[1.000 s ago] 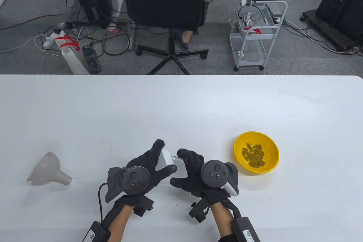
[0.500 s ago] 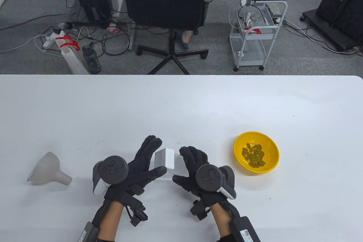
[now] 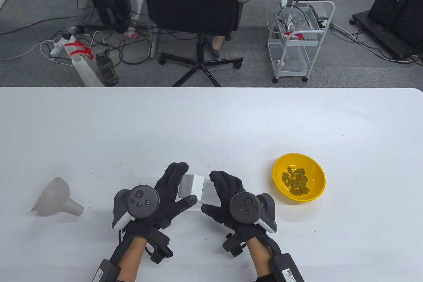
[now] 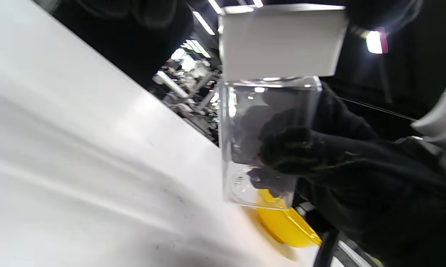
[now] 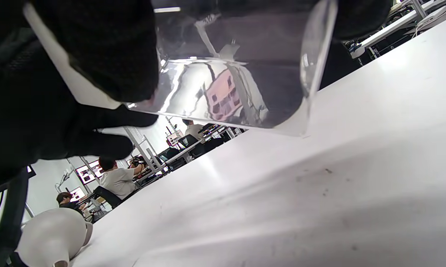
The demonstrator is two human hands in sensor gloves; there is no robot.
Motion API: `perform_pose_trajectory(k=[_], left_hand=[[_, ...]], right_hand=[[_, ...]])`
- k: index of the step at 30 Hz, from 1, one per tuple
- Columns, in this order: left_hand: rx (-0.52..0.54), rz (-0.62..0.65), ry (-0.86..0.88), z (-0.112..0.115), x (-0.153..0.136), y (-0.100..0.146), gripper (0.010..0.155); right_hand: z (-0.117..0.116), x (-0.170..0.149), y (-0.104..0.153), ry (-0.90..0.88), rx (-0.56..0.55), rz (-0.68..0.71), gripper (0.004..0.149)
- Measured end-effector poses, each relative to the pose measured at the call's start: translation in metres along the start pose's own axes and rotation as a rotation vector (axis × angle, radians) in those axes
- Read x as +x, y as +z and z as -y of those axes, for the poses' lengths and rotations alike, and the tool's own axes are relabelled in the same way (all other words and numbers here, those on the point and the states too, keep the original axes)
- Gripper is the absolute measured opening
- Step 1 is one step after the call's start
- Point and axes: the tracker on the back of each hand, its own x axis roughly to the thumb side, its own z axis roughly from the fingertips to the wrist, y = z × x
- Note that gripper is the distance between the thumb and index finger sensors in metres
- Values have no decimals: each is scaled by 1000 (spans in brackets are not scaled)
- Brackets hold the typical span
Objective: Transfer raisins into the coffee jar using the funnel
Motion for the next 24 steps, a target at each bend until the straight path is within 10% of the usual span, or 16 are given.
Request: perform_pose_trajectory(k=[24], left_hand=[[83,-5,-50,-4,3,2,80]], right_hand=[[0,1,1,-11,32,24,93]])
